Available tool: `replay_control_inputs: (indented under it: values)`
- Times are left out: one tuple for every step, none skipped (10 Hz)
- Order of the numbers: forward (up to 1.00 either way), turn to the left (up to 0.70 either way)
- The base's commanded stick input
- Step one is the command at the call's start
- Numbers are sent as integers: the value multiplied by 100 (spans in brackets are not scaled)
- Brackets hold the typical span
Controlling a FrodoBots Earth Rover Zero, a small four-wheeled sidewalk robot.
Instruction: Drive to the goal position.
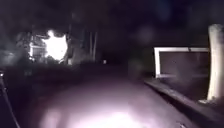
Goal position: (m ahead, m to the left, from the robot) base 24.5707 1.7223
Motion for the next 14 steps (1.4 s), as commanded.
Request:
replay_control_inputs:
  values:
    - [50,0]
    - [50,0]
    - [50,1]
    - [50,5]
    - [50,11]
    - [50,-1]
    - [50,-32]
    - [50,-47]
    - [50,-19]
    - [50,10]
    - [50,6]
    - [50,0]
    - [50,0]
    - [50,0]
